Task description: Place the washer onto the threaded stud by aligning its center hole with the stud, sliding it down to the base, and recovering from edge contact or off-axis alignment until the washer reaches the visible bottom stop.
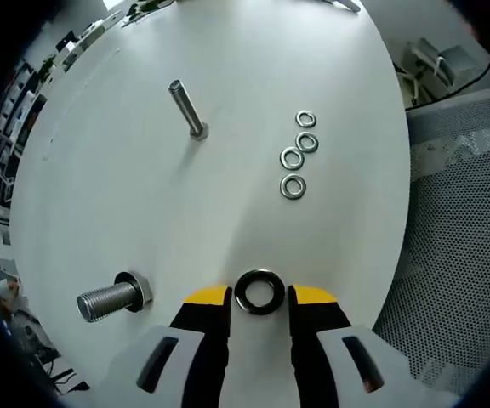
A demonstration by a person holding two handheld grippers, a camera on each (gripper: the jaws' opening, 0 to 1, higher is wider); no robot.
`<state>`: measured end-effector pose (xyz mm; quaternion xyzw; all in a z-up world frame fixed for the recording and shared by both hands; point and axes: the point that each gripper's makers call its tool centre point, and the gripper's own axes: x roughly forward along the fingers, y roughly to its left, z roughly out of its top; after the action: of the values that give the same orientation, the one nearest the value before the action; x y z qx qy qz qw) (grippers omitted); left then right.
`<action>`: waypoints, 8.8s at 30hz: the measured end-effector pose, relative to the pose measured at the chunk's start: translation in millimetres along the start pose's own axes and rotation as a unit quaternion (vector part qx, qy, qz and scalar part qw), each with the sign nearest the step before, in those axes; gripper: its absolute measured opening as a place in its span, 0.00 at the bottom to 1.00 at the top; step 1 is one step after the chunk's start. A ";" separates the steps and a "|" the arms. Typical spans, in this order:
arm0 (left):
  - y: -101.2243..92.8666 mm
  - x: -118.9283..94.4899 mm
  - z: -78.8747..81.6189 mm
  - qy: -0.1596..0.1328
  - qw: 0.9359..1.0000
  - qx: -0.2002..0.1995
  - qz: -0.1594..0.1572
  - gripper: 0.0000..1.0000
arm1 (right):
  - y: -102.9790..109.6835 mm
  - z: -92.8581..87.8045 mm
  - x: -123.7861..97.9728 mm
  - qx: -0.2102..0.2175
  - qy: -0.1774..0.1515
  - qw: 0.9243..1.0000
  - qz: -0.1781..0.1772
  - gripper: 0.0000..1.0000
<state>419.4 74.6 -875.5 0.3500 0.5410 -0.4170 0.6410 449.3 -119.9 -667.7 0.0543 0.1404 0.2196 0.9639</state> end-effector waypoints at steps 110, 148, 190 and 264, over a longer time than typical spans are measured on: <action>111.6 -69.5 -2.3 0.004 0.997 -0.042 0.058 0.19 | 1.1 -6.8 1.7 -0.002 0.013 1.000 0.003 0.47; 114.9 -98.0 17.0 -0.089 0.988 -0.083 0.097 0.21 | 5.8 -11.8 3.3 -0.019 0.027 0.999 0.008 0.47; 13.7 -222.6 -11.2 -0.484 0.840 -0.167 0.181 0.22 | 34.1 -17.0 4.7 -0.116 0.085 0.989 -0.023 0.48; 14.6 -240.1 -22.1 -0.547 0.787 -0.197 0.208 0.25 | 61.6 -95.8 49.9 -0.271 0.257 0.921 0.108 0.44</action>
<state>407.8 137.8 -642.6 0.0337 0.0843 -0.2794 0.9559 439.0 -38.6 -761.2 -0.2525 0.3115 0.3586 0.8430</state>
